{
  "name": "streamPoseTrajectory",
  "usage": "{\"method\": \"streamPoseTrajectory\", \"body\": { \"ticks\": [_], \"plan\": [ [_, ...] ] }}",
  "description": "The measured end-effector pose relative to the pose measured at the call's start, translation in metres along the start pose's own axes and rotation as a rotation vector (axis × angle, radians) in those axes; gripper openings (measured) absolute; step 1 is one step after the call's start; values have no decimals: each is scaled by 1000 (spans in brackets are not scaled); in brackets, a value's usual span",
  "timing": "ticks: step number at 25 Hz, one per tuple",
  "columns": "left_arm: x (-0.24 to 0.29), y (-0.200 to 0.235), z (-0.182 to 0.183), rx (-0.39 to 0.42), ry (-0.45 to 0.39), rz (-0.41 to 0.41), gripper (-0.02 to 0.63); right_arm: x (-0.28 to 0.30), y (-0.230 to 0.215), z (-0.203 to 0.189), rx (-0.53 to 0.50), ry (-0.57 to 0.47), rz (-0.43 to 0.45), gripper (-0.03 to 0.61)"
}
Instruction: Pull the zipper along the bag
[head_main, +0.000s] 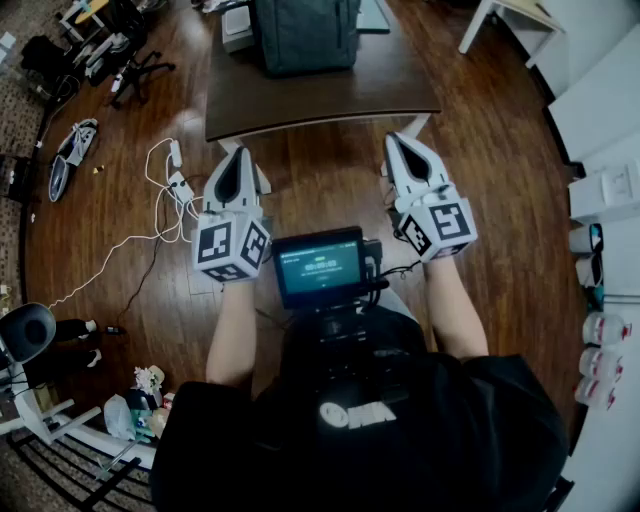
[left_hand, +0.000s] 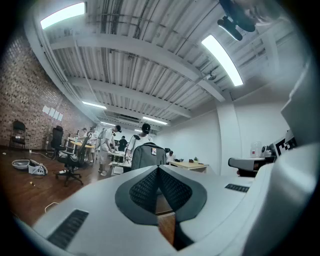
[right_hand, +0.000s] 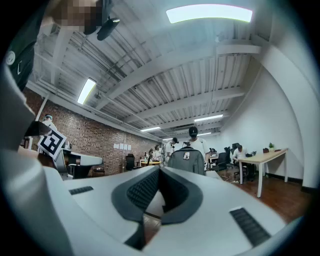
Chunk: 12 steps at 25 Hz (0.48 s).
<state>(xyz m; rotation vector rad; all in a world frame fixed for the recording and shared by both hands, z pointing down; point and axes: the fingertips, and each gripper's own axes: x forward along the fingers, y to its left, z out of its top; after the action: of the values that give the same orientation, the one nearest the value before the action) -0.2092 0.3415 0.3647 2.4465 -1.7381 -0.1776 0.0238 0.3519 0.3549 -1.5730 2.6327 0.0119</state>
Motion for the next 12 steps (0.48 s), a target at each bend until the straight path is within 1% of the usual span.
{"method": "streamPoseTrajectory", "body": {
  "ticks": [4, 8, 10, 12],
  "plan": [
    [-4, 5, 1, 1, -19, 8, 0, 1, 2, -6, 1, 0, 2, 8],
    [-5, 5, 0, 7, -29, 12, 0, 2, 1, -2, -14, -20, 6, 8],
    [4, 7, 2, 13, -35, 15, 0, 10, -4, -3, -17, -23, 7, 8],
    [24, 9, 2, 14, -34, 22, 0, 27, -17, -7, -10, -18, 12, 8]
  ]
}}
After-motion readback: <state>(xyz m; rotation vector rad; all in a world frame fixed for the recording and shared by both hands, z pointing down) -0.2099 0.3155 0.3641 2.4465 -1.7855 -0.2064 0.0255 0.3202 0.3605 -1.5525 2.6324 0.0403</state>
